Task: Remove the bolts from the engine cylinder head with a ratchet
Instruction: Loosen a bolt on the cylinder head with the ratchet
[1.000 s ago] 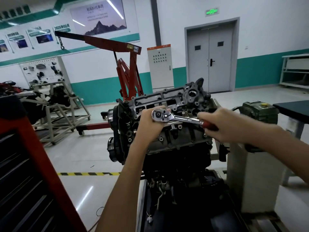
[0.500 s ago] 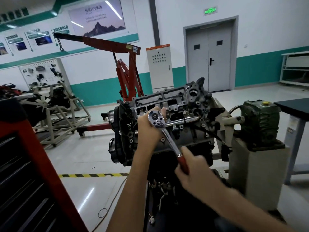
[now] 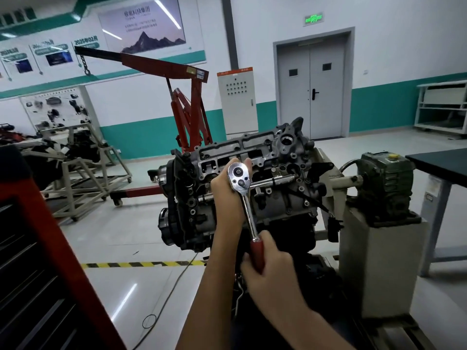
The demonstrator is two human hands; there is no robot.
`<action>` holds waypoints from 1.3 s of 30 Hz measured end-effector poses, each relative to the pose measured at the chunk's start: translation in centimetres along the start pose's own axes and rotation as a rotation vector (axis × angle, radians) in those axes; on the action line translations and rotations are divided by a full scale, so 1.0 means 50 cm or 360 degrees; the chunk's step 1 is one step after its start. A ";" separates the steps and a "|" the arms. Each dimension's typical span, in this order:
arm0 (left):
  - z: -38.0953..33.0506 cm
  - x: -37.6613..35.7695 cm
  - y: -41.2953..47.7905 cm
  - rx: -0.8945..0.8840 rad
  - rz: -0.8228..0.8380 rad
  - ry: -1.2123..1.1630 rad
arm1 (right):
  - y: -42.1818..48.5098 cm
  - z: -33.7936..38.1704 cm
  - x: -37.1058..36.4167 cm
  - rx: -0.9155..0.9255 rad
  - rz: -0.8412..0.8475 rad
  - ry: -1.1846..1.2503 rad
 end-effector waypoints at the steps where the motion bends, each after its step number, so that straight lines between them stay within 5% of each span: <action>1: -0.008 0.002 0.000 -0.0063 -0.0007 0.0043 | -0.007 -0.003 -0.018 -0.0036 -0.0010 0.0031; 4: -0.016 0.005 0.004 -0.0142 0.0152 0.0119 | 0.026 -0.003 0.011 0.0070 0.0190 -0.0230; 9: -0.036 -0.007 0.024 -0.0285 0.0553 0.0325 | 0.188 0.026 0.119 0.0649 0.0826 -0.0878; 13: -0.030 -0.004 -0.002 -0.0171 0.0336 0.0172 | 0.219 0.018 0.140 0.0770 0.0636 -0.1092; 20: -0.010 -0.002 -0.002 -0.0070 0.0067 0.0005 | 0.002 -0.005 0.008 0.0045 -0.0043 -0.0089; 23: -0.019 0.004 -0.002 -0.0134 0.0108 0.0088 | 0.002 -0.016 -0.014 -0.0056 0.0106 -0.0173; 29: -0.032 -0.019 0.021 -0.0292 0.0558 0.0351 | 0.183 0.020 0.130 0.0572 0.0742 -0.0896; 33: -0.018 0.006 0.004 -0.0143 0.0255 0.0152 | 0.190 0.020 0.129 0.0709 0.0552 -0.1008; 39: -0.023 0.011 0.007 -0.0209 0.0000 0.0169 | 0.005 -0.002 0.008 0.0108 -0.0038 -0.0156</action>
Point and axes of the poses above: each hand's wrist, its own y-axis towards the middle knuckle, its own x-axis out of the back of the hand, z = x × y, the point moved 9 cm from there along y, towards the middle knuckle, and after that the axes turned 13 degrees about -z, right-handed, at the moved point
